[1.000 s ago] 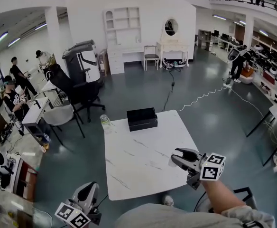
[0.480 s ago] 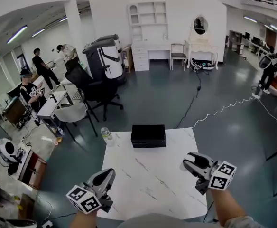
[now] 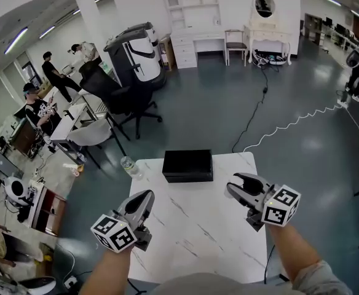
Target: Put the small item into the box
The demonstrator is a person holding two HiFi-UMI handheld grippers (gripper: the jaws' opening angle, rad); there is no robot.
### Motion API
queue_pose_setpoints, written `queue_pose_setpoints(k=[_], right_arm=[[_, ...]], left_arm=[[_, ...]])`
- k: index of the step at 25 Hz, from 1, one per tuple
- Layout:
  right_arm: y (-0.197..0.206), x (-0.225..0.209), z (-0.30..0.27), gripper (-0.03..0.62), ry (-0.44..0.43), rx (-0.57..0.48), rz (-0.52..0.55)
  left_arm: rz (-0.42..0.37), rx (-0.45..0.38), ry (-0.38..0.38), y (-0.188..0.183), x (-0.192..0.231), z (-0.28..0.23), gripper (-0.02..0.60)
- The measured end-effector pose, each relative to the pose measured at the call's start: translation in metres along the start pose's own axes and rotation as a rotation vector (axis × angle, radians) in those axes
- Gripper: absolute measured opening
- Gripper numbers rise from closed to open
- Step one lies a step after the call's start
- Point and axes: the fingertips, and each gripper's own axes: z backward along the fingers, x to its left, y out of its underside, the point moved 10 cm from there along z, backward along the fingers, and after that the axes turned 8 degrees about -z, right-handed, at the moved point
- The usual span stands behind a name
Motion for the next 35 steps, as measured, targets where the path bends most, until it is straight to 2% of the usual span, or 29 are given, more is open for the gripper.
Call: queue_pose_setpoints(k=[7, 18, 26, 35], right_arm=[[-0.004, -0.008, -0.067, 0.16, 0.035, 0.015, 0.064], [0.016, -0.022, -0.175, 0.16, 0.19, 0.065, 0.115], [0.049, -0.062, -0.238, 0.16, 0.223, 0.15, 0.113], [0.08, -0.096, -0.293, 0.16, 0.195, 0.24, 0.103]], left_arm=[[-0.028, 0.021, 0.048, 0.008, 0.048, -0.023, 0.005], [0.013, 0.06, 0.162, 0.032, 0.146, -0.065, 0.005], [0.043, 0.073, 0.164, 0.062, 0.197, -0.096, 0.005], [0.086, 0.076, 0.146, 0.094, 0.227, -0.122, 0.005]])
